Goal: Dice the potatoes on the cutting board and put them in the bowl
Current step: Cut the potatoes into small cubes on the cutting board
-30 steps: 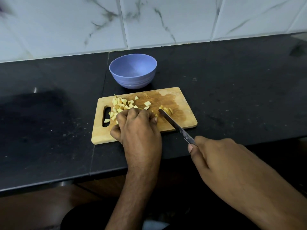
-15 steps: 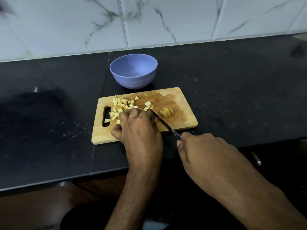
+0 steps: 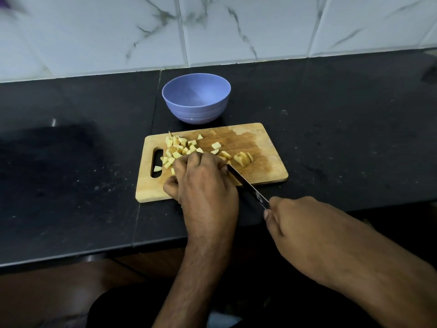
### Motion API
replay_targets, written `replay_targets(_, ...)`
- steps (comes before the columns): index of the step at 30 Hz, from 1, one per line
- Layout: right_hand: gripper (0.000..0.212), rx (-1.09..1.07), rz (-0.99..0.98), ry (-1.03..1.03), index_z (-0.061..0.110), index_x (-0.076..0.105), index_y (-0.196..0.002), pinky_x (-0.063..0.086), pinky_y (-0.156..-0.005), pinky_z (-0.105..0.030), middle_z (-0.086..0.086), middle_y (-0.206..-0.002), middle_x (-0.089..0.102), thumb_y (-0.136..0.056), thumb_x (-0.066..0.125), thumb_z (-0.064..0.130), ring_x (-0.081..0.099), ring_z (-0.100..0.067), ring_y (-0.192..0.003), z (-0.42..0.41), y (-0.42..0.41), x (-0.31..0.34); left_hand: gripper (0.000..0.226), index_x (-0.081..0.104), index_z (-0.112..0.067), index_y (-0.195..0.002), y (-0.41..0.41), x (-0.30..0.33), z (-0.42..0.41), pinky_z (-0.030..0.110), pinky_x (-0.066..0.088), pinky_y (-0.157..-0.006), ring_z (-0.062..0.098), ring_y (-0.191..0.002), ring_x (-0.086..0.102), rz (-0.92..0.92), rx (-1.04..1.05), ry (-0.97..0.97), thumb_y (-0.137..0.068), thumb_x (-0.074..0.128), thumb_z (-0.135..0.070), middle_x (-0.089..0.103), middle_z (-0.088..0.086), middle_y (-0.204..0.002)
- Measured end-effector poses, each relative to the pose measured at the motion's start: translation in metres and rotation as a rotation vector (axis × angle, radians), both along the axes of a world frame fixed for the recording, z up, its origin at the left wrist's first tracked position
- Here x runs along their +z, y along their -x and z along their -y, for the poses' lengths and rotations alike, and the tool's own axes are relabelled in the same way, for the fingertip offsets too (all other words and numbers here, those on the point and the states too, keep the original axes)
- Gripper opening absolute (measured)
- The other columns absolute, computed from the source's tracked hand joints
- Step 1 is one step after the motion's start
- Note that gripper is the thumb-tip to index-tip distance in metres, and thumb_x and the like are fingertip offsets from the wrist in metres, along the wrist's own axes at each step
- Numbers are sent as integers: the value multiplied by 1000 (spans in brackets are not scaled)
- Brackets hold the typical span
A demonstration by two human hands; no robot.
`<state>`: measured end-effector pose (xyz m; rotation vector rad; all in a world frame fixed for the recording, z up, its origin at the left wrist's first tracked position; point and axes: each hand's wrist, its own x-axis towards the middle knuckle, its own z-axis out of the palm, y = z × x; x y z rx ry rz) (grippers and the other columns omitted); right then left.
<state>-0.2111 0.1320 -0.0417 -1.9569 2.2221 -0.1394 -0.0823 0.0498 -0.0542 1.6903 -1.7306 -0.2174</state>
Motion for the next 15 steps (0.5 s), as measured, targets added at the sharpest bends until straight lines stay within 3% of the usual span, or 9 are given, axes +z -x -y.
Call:
replay_targets(6, 33, -9, 21, -64, 31, 32, -75, 40, -56, -22, 8, -71, 51, -104, 26, 46, 49, -5, -62, -19, -5, 38, 10, 56, -30, -97, 0, 1, -2, 35, 18, -95, 11, -121, 39, -83, 2, 28, -94, 63, -23, 58, -16, -103)
replay_targets(10, 27, -15, -15, -36, 33, 33, -84, 28, -47, -18, 8, -70, 49, -103, 21, 48, 45, -5, -57, -18, -7, 49, 23, 52, -28, -112, -2, 2, -3, 33, 16, -97, 9, -119, 41, -189, -10, 50, -95, 61, -15, 59, -18, -102)
replay_targets(15, 28, 5, 29, -21, 33, 36, -85, 30, -47, -18, 8, -69, 49, -103, 21, 49, 48, -4, -56, -11, -9, 50, 31, 52, -31, -115, -4, 3, -2, 31, 14, -99, 6, -121, 39, -226, -33, 5, -93, 59, -11, 62, -16, -107)
